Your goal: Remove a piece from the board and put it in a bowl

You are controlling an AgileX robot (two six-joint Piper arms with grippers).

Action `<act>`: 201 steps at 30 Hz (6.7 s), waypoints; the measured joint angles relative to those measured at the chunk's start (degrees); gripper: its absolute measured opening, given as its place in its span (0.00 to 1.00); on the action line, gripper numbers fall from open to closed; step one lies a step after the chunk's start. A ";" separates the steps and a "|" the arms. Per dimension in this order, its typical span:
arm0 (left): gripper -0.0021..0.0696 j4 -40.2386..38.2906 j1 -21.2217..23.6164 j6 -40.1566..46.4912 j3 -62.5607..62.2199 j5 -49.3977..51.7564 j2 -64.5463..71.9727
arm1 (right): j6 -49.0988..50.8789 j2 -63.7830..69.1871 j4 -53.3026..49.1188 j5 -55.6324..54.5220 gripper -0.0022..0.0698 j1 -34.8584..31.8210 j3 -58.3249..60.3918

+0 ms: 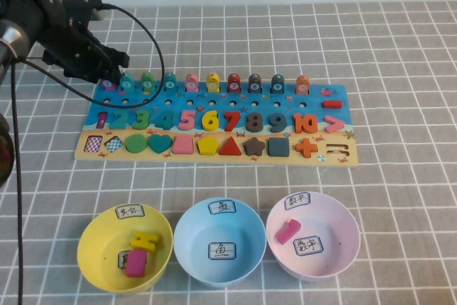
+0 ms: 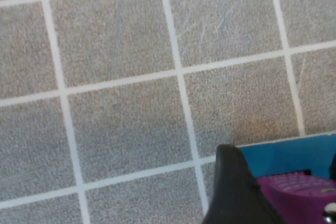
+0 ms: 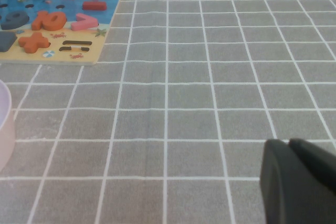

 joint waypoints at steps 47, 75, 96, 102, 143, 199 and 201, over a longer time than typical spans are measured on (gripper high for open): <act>0.29 -0.42 0.00 0.00 0.00 -0.19 0.23 | 0.00 0.00 0.00 0.00 0.01 0.00 0.00; 0.29 1.43 0.00 -1.13 -3.47 8.87 -0.95 | 0.00 0.00 0.00 0.00 0.01 0.00 0.00; 0.29 3.28 0.00 -2.59 8.93 12.08 -31.42 | 0.00 0.00 0.00 0.00 0.01 0.00 0.00; 0.29 3.62 -2.20 -2.59 24.51 12.36 -45.19 | 0.00 0.00 0.00 0.00 0.01 0.00 0.00; 0.29 0.50 -37.85 -23.99 83.02 -24.44 -60.56 | 0.00 0.00 0.00 0.00 0.01 0.00 0.00; 0.03 2.86 -37.85 -13.09 97.42 -31.35 -83.34 | 0.00 -0.09 0.00 0.00 0.01 0.00 0.00; 0.03 3.01 -37.85 -13.09 101.78 -36.27 -87.83 | 0.00 -0.09 0.00 0.00 0.01 0.00 0.00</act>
